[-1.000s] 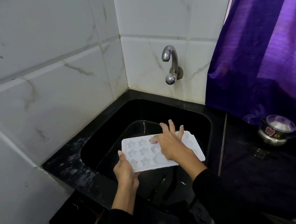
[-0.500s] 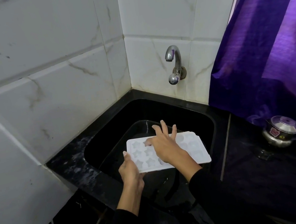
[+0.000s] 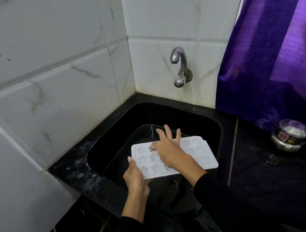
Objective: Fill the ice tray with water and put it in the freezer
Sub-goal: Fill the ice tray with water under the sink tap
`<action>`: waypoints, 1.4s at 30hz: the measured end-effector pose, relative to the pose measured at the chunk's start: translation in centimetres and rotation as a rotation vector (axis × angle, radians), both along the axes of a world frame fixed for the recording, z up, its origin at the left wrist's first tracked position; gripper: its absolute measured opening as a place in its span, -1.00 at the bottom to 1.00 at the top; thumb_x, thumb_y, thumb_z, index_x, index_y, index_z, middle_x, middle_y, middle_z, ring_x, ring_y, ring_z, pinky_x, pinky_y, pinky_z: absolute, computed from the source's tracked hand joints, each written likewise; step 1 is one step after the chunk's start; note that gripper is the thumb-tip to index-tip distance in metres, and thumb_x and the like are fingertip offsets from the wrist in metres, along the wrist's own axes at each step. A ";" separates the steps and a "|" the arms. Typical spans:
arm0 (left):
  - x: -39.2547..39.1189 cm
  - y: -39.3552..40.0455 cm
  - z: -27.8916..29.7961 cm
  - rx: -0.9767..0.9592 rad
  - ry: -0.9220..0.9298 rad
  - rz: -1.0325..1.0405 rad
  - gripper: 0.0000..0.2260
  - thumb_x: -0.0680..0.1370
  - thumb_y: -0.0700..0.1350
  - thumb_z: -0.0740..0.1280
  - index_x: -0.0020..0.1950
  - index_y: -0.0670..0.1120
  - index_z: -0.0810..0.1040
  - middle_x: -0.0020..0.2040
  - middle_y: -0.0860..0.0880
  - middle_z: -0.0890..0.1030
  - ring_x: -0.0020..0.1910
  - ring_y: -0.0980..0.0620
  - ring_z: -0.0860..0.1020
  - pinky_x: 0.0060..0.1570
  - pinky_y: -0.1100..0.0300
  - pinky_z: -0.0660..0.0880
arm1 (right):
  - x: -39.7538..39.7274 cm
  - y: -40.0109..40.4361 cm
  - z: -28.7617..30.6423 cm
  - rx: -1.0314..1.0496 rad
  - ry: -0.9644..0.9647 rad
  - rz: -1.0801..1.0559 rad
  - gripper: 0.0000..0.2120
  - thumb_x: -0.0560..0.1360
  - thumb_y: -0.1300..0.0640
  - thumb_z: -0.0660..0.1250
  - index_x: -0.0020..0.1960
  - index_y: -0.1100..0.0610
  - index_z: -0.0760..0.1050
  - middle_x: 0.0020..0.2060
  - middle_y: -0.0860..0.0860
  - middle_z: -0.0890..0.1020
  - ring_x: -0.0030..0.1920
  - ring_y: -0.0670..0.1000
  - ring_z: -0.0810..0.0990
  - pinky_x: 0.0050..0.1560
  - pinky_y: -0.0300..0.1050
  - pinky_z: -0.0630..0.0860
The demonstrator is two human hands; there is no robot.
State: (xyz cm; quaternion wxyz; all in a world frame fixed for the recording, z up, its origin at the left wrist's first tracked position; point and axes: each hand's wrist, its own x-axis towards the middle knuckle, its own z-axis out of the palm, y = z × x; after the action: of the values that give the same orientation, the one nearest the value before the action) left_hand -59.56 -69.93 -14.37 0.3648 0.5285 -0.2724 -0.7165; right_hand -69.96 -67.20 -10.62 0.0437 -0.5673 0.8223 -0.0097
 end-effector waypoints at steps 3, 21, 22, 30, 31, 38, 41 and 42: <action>0.0 -0.1 -0.1 0.003 -0.003 0.014 -0.70 0.63 0.10 0.13 0.05 -0.11 0.48 -0.09 -0.12 0.61 -0.12 -0.11 0.61 -0.10 -0.07 0.58 | 0.2 0.0 0.0 0.006 0.010 0.015 -0.35 0.41 0.48 0.34 0.39 -0.01 0.44 0.55 0.17 -0.01 0.54 0.27 -0.26 0.40 0.40 -0.31; 0.5 -0.3 -0.4 0.000 -0.013 0.036 -0.69 0.64 0.10 0.13 -0.11 -0.06 0.51 -0.12 -0.12 0.63 -0.16 -0.11 0.62 -0.22 0.01 0.57 | 0.7 -0.6 0.1 -0.011 -0.035 0.032 -0.46 0.44 0.46 0.32 0.35 0.09 0.42 0.52 0.18 0.08 0.55 0.25 -0.20 0.43 0.38 -0.26; 0.5 -0.3 -0.4 0.001 -0.014 0.035 -0.69 0.64 0.11 0.13 -0.11 -0.07 0.51 -0.12 -0.12 0.63 -0.15 -0.11 0.62 -0.19 -0.01 0.58 | 0.8 -0.7 0.2 -0.036 -0.049 0.039 -0.47 0.44 0.49 0.29 0.33 0.10 0.39 0.51 0.19 0.08 0.55 0.24 -0.20 0.44 0.38 -0.24; 0.6 -0.2 0.0 -0.017 -0.004 0.038 -0.68 0.64 0.08 0.15 -0.11 -0.10 0.53 -0.17 -0.14 0.63 -0.21 -0.11 0.62 -0.21 0.00 0.58 | 2.4 -2.0 0.5 0.020 -0.047 0.130 -0.32 0.42 0.51 0.27 0.40 -0.05 0.41 0.56 0.16 -0.08 0.54 0.24 -0.29 0.44 0.40 -0.26; 0.6 -0.2 0.0 -0.013 -0.001 0.036 -0.68 0.64 0.08 0.15 -0.10 -0.11 0.53 -0.16 -0.14 0.63 -0.21 -0.11 0.62 -0.22 0.01 0.57 | 2.6 -2.1 0.5 0.033 -0.029 0.131 -0.32 0.42 0.49 0.30 0.41 -0.05 0.40 0.56 0.16 -0.08 0.53 0.25 -0.29 0.44 0.41 -0.25; 0.8 -0.1 0.0 -0.012 0.006 0.039 -0.68 0.64 0.08 0.14 -0.05 -0.12 0.53 -0.14 -0.15 0.63 -0.19 -0.12 0.63 -0.30 0.05 0.54 | 2.7 -2.1 0.7 0.033 0.012 0.147 -0.41 0.45 0.46 0.30 0.37 0.00 0.45 0.54 0.18 0.03 0.54 0.27 -0.25 0.42 0.41 -0.28; 0.8 0.0 0.2 -0.006 0.018 0.042 -0.68 0.64 0.08 0.14 -0.04 -0.13 0.53 -0.15 -0.15 0.63 -0.20 -0.12 0.62 -0.32 0.05 0.53 | 2.7 -2.3 0.7 0.021 0.032 0.144 -0.50 0.47 0.41 0.32 0.34 0.06 0.48 0.54 0.18 0.02 0.54 0.27 -0.25 0.41 0.41 -0.28; 0.8 0.1 0.2 -0.005 0.019 0.040 -0.69 0.64 0.08 0.14 -0.04 -0.13 0.53 -0.15 -0.15 0.63 -0.20 -0.11 0.62 -0.32 0.05 0.53 | 2.7 -2.3 0.7 0.020 0.039 0.145 -0.52 0.48 0.40 0.33 0.34 0.07 0.48 0.54 0.18 0.01 0.54 0.27 -0.25 0.41 0.40 -0.28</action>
State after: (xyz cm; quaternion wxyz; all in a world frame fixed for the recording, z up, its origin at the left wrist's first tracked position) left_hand -58.78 -69.87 -14.15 0.3830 0.5261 -0.2599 -0.7135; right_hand -67.27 -69.46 -9.89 0.0340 -0.6248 0.7799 0.0126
